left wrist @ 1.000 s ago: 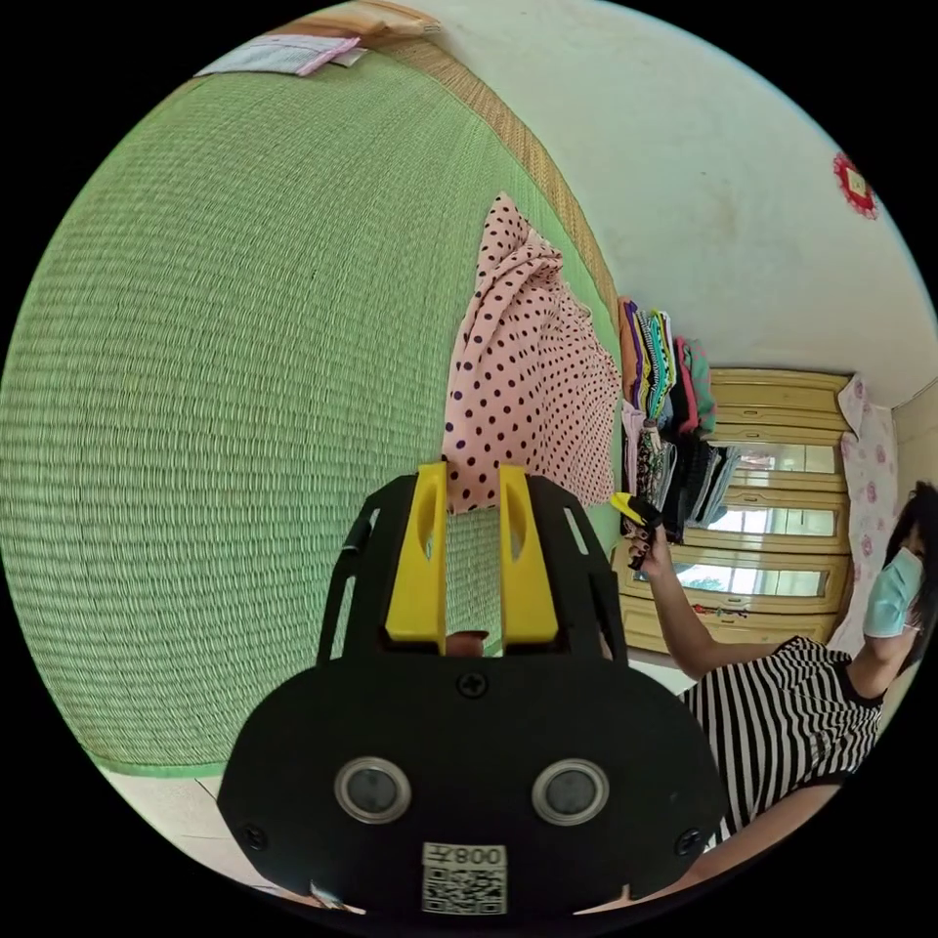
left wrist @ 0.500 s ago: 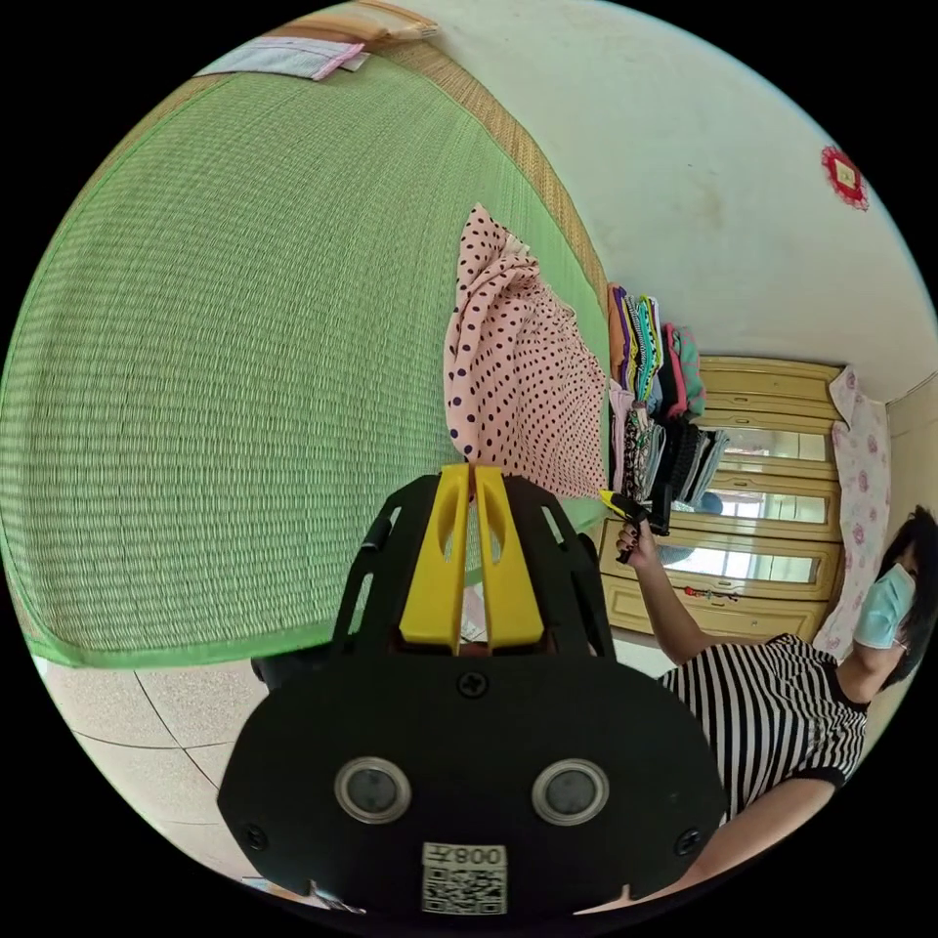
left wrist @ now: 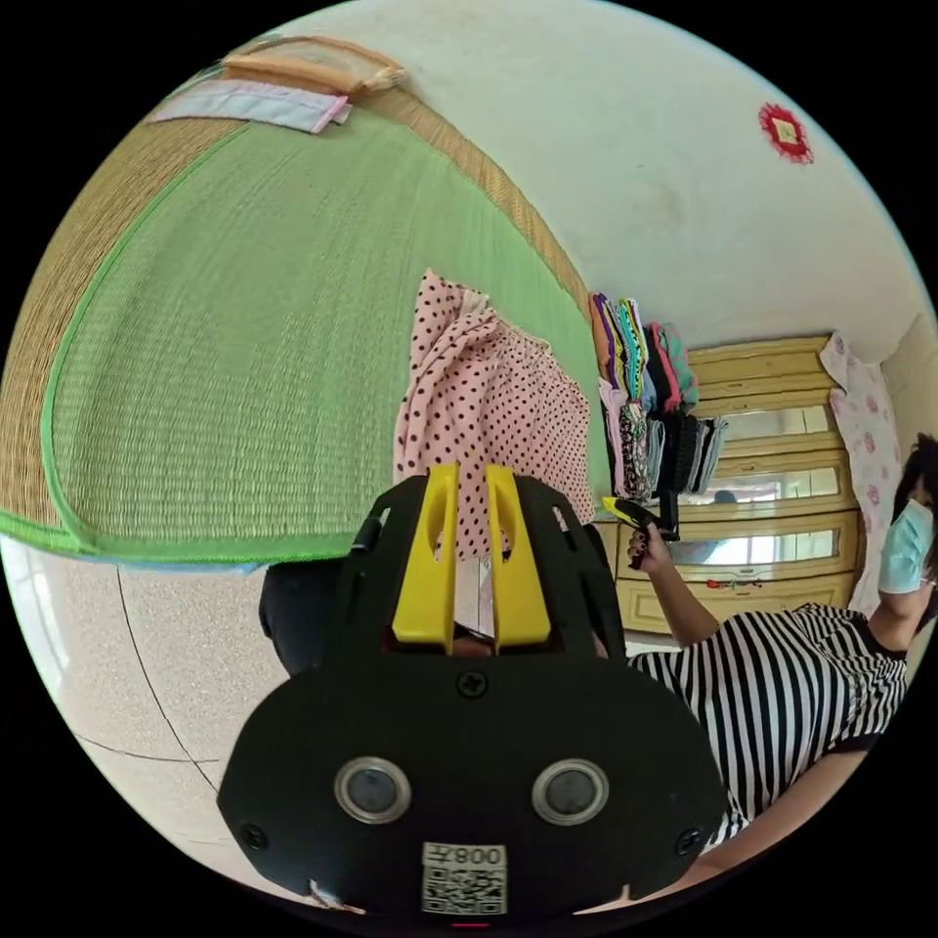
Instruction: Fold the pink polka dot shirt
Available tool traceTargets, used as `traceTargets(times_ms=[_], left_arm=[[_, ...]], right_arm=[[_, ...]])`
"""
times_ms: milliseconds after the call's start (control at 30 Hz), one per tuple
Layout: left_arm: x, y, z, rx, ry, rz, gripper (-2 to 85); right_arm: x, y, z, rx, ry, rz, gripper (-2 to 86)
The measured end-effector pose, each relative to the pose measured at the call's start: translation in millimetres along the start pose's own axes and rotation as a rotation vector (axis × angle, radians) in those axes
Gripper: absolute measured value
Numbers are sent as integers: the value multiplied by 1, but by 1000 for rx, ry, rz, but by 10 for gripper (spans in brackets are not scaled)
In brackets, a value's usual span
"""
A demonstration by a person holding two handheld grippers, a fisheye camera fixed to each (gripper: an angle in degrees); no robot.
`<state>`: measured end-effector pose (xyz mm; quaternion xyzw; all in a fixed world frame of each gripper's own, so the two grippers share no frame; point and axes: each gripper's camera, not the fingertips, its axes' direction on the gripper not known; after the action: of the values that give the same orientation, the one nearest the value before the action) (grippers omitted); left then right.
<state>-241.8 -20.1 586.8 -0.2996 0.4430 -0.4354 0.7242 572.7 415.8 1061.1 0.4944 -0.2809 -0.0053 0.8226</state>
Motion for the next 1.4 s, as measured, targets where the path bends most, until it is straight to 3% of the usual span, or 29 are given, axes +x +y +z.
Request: traceTargets(times_ms=[200, 333, 533, 833, 1167, 1400], left_arm=[[75, -80, 68, -86, -166, 235, 73], [104, -117, 103, -89, -349, 282, 72], [115, -139, 144, -188, -471, 299, 43], [135, -146, 154, -160, -441, 299, 3], [163, -158, 139, -70, -372, 325, 21], [165, -174, 174, -174, -478, 323, 51]], right_arm=[[-96, -61, 36, -12, 116, -246, 41], [-150, -98, 83, -56, 297, -362, 58], [-178, -126, 130, -86, 401, -384, 61], [-196, -129, 160, -97, 491, -378, 14], [-232, -114, 142, -27, 468, -440, 2], [-245, -113, 138, -19, 450, -442, 2]])
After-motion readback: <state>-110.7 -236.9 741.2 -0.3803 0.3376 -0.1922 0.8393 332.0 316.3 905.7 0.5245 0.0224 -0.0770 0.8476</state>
